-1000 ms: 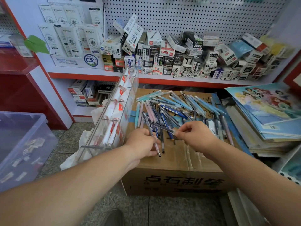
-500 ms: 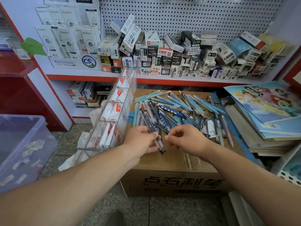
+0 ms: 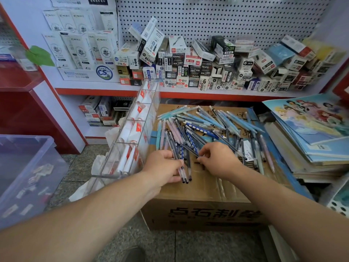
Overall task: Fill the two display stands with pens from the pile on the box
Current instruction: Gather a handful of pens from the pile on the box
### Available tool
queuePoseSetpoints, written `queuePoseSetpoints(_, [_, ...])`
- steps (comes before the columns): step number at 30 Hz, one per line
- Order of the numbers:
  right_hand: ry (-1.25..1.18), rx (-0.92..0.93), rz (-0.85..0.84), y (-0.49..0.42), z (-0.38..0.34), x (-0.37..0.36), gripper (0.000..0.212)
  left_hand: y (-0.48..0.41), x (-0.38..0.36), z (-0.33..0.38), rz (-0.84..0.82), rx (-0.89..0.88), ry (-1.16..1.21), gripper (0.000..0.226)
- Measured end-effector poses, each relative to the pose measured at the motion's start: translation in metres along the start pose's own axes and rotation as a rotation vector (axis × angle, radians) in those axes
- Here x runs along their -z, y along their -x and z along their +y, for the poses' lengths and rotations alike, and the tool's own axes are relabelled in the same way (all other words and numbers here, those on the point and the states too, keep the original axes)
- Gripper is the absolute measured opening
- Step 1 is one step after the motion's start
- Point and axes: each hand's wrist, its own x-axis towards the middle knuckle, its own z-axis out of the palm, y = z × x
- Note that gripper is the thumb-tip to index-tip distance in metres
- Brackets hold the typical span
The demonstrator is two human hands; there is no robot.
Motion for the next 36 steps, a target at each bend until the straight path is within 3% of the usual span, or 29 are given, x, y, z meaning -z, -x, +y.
queuePoseSetpoints(7, [-0.344, -0.105, -0.105, 0.027, 0.003, 0.018, 0.012, 0.004, -0.007, 0.004, -0.039, -0.006, 0.071, 0.068])
queuePoseSetpoints(11, [-0.531, -0.059, -0.176, 0.041, -0.002, 0.018, 0.01, 0.006, -0.01, 0.003, -0.076, -0.018, 0.062, 0.068])
queuePoseSetpoints(16, [-0.626, -0.018, -0.189, 0.044, -0.005, 0.009, 0.017, 0.013, -0.01, 0.002, -0.091, -0.064, 0.076, 0.03])
queuePoseSetpoints(18, [-0.65, 0.0, -0.216, 0.044, -0.007, 0.006, 0.021, 0.012, -0.007, 0.0, -0.075, -0.063, 0.08, 0.049])
queuePoseSetpoints(20, [-0.64, 0.024, -0.239, 0.044, -0.009, 0.003, 0.021, 0.011, -0.004, -0.002, -0.046, -0.043, 0.074, 0.065])
queuePoseSetpoints(24, [-0.566, 0.083, -0.268, 0.04, -0.011, 0.002, 0.014, 0.006, 0.003, -0.004, -0.041, 0.001, 0.083, 0.047])
queuePoseSetpoints(27, [-0.546, 0.055, -0.276, 0.035, -0.008, 0.003, 0.018, 0.004, 0.005, -0.005, -0.016, 0.003, 0.032, 0.055])
queuePoseSetpoints(31, [-0.215, 0.046, -0.082, 0.021, -0.002, -0.009, 0.015, 0.002, 0.004, -0.01, 0.042, -0.02, -0.052, 0.044])
queuePoseSetpoints(34, [-0.061, 0.049, -0.038, 0.017, -0.007, -0.017, 0.028, 0.0, 0.005, -0.011, 0.044, -0.039, -0.103, 0.05])
queuePoseSetpoints(36, [-0.008, 0.029, -0.02, 0.014, -0.011, -0.021, 0.035, 0.0, 0.006, -0.011, 0.046, -0.045, -0.123, 0.04])
